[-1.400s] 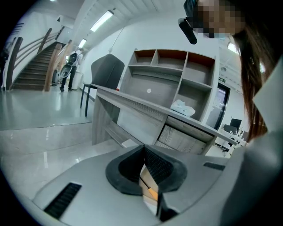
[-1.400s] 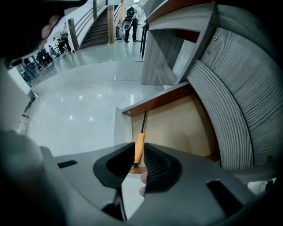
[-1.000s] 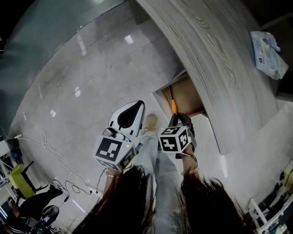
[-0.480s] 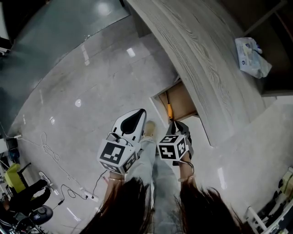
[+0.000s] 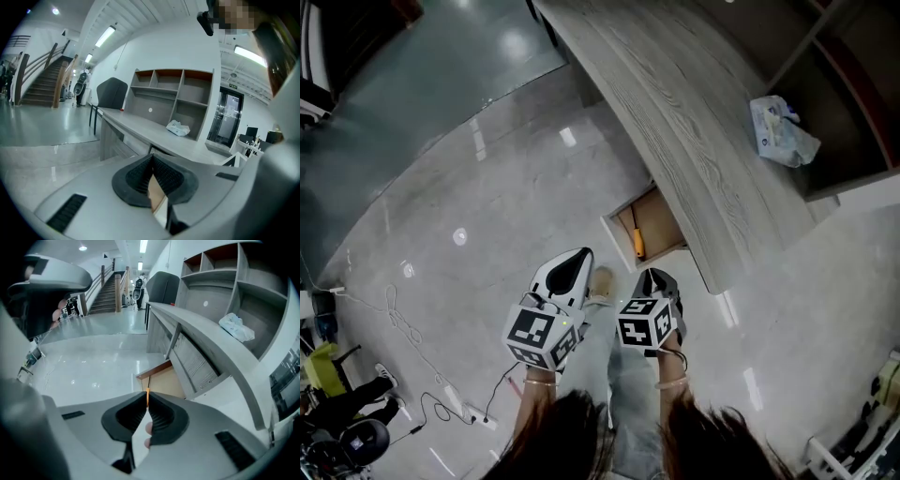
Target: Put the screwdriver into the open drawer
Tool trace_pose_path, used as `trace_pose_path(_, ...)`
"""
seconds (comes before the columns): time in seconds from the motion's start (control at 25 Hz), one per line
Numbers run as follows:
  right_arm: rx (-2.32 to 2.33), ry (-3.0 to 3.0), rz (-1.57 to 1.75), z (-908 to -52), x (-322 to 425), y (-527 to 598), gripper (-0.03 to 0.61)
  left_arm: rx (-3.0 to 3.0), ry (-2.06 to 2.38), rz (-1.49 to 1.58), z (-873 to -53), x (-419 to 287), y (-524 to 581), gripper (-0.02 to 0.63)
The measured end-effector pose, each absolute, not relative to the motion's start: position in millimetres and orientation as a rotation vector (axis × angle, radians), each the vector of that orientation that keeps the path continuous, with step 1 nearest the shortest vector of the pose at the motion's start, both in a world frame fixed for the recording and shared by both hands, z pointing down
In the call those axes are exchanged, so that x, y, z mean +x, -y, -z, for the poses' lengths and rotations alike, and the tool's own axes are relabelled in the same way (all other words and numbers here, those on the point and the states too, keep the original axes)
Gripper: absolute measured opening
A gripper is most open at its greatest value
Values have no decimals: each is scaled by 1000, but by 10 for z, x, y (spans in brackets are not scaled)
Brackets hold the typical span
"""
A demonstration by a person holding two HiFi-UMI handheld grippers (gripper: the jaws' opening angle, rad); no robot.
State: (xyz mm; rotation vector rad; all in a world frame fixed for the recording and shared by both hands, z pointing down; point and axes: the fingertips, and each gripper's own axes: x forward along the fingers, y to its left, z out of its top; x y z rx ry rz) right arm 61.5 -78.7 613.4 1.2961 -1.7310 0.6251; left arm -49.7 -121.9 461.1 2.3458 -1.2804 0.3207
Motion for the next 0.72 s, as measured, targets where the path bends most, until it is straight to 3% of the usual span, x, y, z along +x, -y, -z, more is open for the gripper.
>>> trace_pose_path(0.72,1477,1799,-549,-5078,837,677,28,2434,1315,-253,-3747,-370,989,17)
